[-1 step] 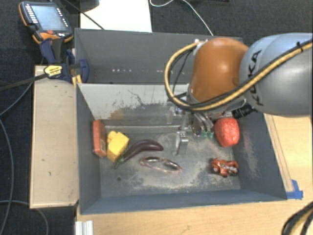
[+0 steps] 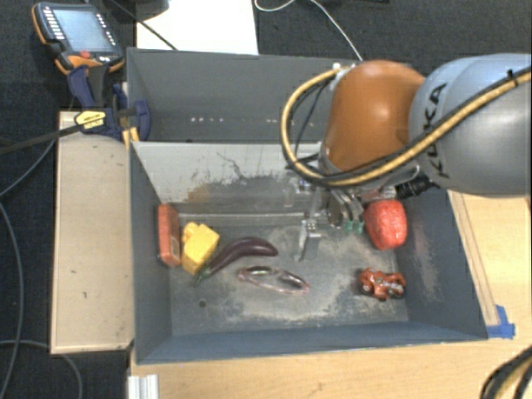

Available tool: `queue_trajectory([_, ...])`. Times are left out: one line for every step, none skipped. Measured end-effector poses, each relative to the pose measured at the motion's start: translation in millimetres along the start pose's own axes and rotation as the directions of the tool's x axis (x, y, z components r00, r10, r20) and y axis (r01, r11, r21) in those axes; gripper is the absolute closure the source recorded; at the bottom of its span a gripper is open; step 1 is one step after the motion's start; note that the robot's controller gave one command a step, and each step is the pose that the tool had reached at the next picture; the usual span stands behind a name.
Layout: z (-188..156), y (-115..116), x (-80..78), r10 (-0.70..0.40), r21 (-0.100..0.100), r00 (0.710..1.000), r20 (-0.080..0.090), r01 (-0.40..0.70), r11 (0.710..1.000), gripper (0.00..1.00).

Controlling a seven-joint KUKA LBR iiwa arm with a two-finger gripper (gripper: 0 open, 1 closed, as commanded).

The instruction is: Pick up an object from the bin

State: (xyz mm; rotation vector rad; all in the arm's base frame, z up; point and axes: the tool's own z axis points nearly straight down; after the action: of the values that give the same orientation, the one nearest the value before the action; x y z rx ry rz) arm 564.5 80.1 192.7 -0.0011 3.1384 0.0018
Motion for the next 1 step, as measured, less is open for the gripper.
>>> queue_trajectory([124.9, 61.2, 3.9, -0.165, -0.002, 0.986, -0.012, 0.165, 0.986, 0.0])
